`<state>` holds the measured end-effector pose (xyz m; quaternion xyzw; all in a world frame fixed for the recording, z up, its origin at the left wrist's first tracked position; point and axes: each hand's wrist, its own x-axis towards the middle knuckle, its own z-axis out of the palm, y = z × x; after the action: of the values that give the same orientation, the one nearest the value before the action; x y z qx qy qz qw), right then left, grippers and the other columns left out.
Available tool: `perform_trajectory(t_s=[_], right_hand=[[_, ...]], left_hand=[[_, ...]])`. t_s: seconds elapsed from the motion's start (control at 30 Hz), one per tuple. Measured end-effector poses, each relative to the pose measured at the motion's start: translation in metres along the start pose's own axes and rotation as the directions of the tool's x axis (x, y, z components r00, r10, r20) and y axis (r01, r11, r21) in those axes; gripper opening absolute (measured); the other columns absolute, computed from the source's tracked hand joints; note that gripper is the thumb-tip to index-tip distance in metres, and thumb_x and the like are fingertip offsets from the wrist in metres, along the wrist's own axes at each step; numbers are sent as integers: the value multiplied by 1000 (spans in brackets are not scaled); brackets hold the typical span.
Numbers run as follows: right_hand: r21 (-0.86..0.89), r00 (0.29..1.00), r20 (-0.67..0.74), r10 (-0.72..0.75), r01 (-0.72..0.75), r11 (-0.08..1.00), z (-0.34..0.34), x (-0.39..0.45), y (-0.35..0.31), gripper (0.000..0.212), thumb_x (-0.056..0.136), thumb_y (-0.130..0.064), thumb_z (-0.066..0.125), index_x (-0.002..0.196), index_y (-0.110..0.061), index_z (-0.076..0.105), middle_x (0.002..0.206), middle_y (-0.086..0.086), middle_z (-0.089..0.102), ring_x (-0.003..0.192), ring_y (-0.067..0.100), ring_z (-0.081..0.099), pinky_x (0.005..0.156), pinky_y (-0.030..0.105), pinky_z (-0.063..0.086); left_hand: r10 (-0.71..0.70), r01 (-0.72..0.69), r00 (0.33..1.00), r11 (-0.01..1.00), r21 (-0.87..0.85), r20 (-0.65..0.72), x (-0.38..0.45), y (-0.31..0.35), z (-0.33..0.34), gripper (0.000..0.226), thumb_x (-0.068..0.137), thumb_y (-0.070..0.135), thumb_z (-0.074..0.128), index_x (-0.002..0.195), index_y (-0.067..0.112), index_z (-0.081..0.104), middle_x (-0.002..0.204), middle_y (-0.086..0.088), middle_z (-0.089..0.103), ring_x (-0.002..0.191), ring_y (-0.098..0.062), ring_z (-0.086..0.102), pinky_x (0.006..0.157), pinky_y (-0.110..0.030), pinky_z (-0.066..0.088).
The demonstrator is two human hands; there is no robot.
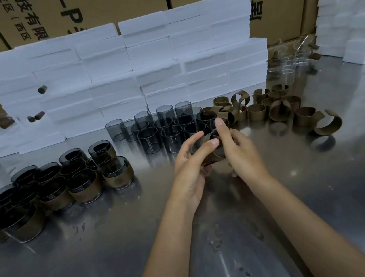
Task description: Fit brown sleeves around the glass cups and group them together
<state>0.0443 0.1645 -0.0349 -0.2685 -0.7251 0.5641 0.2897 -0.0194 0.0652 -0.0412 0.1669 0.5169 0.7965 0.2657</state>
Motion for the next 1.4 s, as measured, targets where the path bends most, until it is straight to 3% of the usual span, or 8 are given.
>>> perform_trajectory(t_s=[0.17,0.27,0.4,0.63,0.83,0.9,1.0,1.4], right_hand=[[268,956,231,181,-242,933,11,-1,-5,75,75,-93,40,120,-40,67,125,-1,71,109,23,71,89,45,61],[304,969,170,182,-227,925,19,-2,0,93,63,-99,42,124,-34,69,125,0,72,116,25,68,103,52,53],[306,987,59,150,-161,938,23,-7,5,99,56,-107,39,108,-28,71,107,0,77,105,25,72,98,54,55],[366,990,-31,141,-120,923,23,-10,8,76,81,-83,51,107,-13,63,108,18,73,96,34,73,85,61,59],[384,990,3,140,-131,914,18,-10,15,57,81,-76,60,100,-22,67,102,4,76,93,18,75,81,38,62],[412,990,13,142,-135,901,18,-10,14,48,77,-67,68,92,-21,69,92,0,77,86,13,74,77,31,57],[524,976,56,211,-209,826,13,-8,8,36,90,-51,64,79,-17,67,77,4,71,78,21,66,74,33,51],[609,946,172,276,-322,725,17,-9,8,35,85,-37,80,66,-19,57,62,2,63,54,16,62,56,27,54]], left_hand=[[-65,67,997,996,-54,35,1,3,-2,53,66,26,83,118,22,74,110,-6,71,92,-19,66,70,-30,48],[-65,70,995,995,-65,73,3,2,-7,64,56,29,86,118,19,73,111,-13,68,99,-27,62,76,-37,50],[-74,92,985,989,-113,155,5,0,-11,83,60,24,80,139,6,59,117,-21,61,96,-29,60,64,-33,50],[-86,102,982,991,-90,166,6,-2,-12,73,71,24,74,139,4,58,113,-18,63,77,-19,61,56,-28,42],[-167,164,985,984,-64,-40,5,-2,-2,59,99,56,52,130,7,63,115,-18,70,91,-27,70,66,-34,53],[-121,116,983,992,-38,-135,5,-2,-3,46,104,48,51,114,7,69,111,-20,74,96,-27,72,78,-36,57],[-34,55,978,994,94,-207,3,-1,-2,31,103,41,58,87,15,66,81,-7,73,75,-19,70,72,-29,56],[78,-26,963,980,197,-260,1,-9,8,59,101,34,62,45,22,50,50,4,45,45,-10,44,47,-18,40]])
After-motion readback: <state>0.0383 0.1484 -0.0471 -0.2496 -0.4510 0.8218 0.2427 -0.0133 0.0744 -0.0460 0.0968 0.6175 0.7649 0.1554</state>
